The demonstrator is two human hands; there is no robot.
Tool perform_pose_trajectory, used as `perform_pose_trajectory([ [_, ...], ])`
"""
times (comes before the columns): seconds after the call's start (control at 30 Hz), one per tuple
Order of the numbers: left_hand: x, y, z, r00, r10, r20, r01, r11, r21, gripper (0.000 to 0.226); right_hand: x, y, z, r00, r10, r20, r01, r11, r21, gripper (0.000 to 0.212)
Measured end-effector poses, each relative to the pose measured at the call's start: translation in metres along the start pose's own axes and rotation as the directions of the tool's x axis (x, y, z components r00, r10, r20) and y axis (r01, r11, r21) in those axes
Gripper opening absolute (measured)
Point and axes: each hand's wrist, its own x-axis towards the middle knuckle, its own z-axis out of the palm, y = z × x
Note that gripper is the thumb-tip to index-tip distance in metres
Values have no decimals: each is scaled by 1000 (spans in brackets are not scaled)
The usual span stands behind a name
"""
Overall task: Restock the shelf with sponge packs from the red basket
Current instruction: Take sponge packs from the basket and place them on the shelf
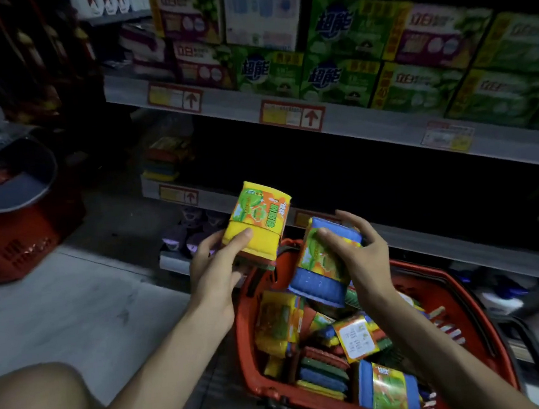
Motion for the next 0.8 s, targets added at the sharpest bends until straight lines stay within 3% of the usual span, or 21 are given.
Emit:
perform_pose_trajectory([
  [0.23, -5, 5, 1, 999, -18, -37, 13, 991, -131, 35, 0, -26, 51, 985, 150, -88, -134, 976, 169, 54],
  [0.37, -5, 5, -2, 995, -46, -93, 22, 971, -236, 37, -8, -30, 76, 977, 198, -74, -177, 959, 221, 43],
  [0.53, -7, 9, -9, 988, -60, -139, 16, 953, -304, 41, -13, -39, 87, 992, 121, 30, -124, 985, 117, 33],
  [0.7, 2, 13, -12, 986, -65, -156, 14, 950, -312, 41, -7, -42, 86, 978, 112, 174, -121, 992, 43, 36],
  [0.8, 11, 15, -12, 986, -91, -140, 43, 949, -312, 44, 6, -44, 83, 979, 92, 184, -94, 996, 1, 44],
])
